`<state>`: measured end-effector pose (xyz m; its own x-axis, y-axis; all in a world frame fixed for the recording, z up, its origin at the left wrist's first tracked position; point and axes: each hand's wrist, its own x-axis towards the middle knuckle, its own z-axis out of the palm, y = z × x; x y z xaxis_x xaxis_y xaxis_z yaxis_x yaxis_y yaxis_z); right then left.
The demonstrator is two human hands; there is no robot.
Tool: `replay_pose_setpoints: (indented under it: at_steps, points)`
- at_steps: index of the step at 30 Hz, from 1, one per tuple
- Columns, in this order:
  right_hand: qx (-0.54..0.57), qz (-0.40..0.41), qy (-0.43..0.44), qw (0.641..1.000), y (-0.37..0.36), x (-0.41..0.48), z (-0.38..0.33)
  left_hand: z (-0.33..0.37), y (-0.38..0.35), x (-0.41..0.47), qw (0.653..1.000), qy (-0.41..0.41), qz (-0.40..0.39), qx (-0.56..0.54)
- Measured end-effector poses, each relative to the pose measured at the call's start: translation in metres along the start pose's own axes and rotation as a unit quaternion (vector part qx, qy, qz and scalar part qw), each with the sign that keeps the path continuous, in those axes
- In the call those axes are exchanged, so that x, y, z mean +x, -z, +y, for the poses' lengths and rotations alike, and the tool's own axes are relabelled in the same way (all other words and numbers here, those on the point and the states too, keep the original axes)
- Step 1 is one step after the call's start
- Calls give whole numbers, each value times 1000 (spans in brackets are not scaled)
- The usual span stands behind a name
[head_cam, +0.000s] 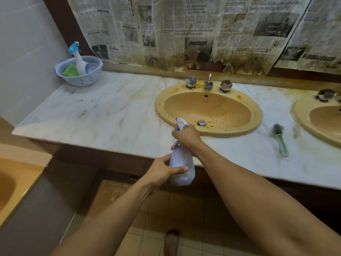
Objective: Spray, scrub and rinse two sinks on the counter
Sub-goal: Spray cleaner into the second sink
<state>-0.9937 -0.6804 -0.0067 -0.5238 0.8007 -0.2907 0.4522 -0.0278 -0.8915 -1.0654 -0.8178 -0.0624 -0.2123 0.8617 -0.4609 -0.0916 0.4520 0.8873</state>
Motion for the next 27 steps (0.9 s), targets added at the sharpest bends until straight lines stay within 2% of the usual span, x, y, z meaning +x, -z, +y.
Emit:
replay_pose_setpoints:
  at_steps: [4,10,15,21,23,27]
  points:
    - [-49,16,-11,999,-1,8,-4,4,6,6,1000,5,0,12]
    - [36,-19,-42,998,-4,14,-6,-2,10,8,1000,1,6,-13]
    - [-18,-5,-30,999,-9,16,-1,-5,7,8,1000,3,5,-14]
    - [33,2,-44,998,-7,6,-3,-6,14,9,1000,7,-17,-12]
    - [7,3,-39,999,-5,1,-3,-8,11,9,1000,10,-24,-8]
    - [-28,61,-58,996,11,-17,17,-11,-8,6,998,23,-62,22]
